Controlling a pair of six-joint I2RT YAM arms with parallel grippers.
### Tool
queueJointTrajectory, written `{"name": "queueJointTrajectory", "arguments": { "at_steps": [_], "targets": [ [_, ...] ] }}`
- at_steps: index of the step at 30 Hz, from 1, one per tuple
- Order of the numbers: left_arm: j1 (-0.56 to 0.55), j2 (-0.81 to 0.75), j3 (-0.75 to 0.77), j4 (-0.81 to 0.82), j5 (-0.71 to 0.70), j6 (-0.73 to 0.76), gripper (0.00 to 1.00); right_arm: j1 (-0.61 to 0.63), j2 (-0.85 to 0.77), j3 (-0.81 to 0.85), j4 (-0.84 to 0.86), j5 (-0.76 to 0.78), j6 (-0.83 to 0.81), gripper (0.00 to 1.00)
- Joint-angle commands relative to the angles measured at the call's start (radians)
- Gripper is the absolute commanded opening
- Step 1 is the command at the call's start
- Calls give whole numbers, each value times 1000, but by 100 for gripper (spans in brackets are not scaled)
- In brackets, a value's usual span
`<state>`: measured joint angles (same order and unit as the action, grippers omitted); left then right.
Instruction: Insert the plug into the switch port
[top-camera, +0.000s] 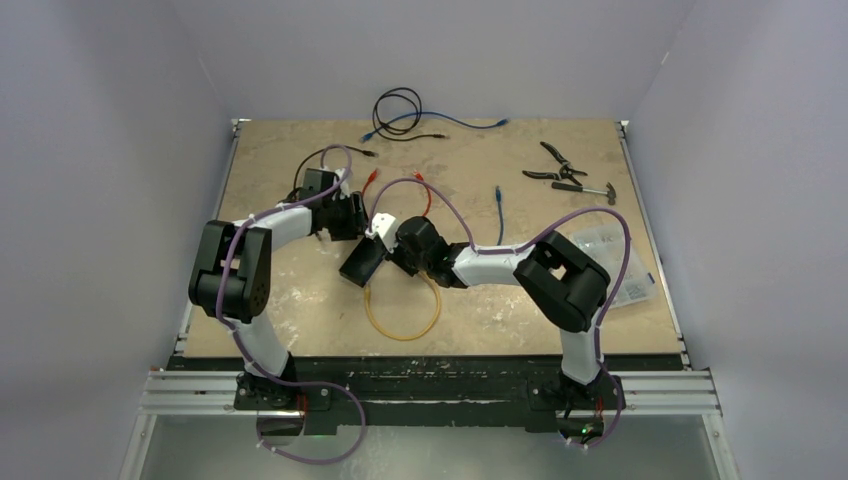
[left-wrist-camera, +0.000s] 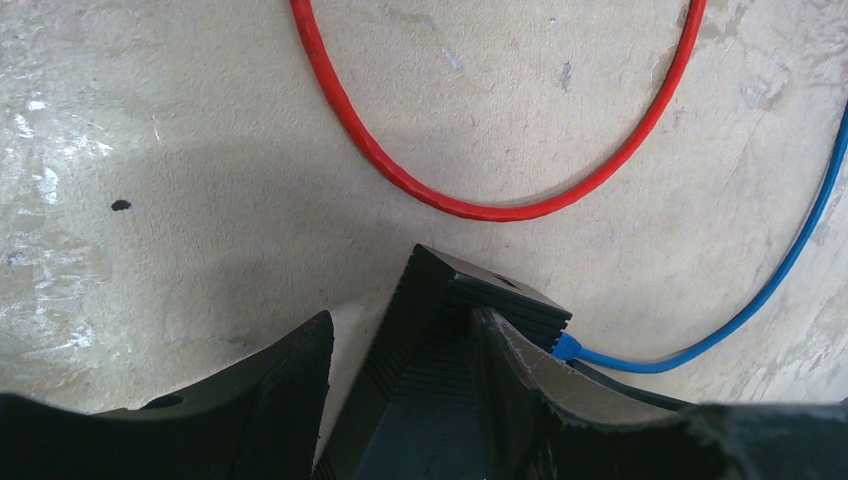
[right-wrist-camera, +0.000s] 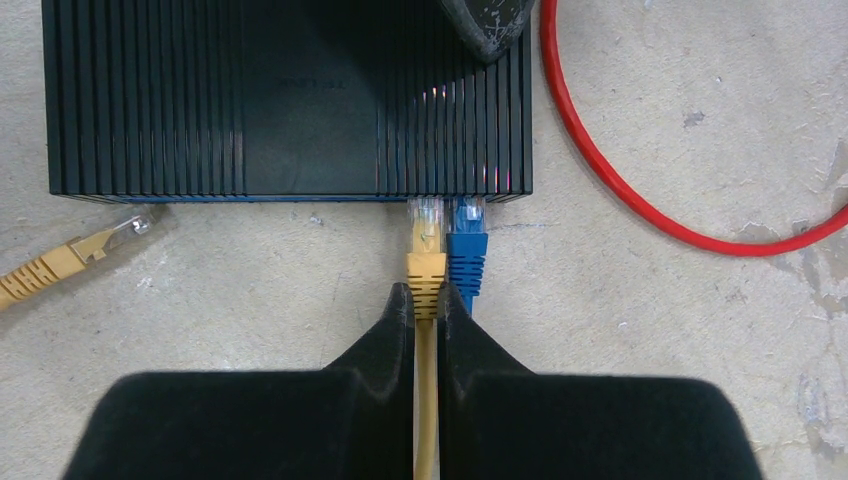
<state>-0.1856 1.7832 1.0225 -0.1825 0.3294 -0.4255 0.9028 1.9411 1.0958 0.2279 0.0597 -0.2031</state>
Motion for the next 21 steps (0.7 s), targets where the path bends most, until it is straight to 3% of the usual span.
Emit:
{"name": "queueJointTrajectory", "arguments": {
  "at_steps": [1, 21],
  "targets": [
    [-26, 30, 7, -56, -23, 30, 51, -4, -30, 42, 30, -2, 7, 0],
    [-106, -21, -127, 10, 80, -67, 50, -4, -3, 64, 129, -2, 32, 0]
  ]
}}
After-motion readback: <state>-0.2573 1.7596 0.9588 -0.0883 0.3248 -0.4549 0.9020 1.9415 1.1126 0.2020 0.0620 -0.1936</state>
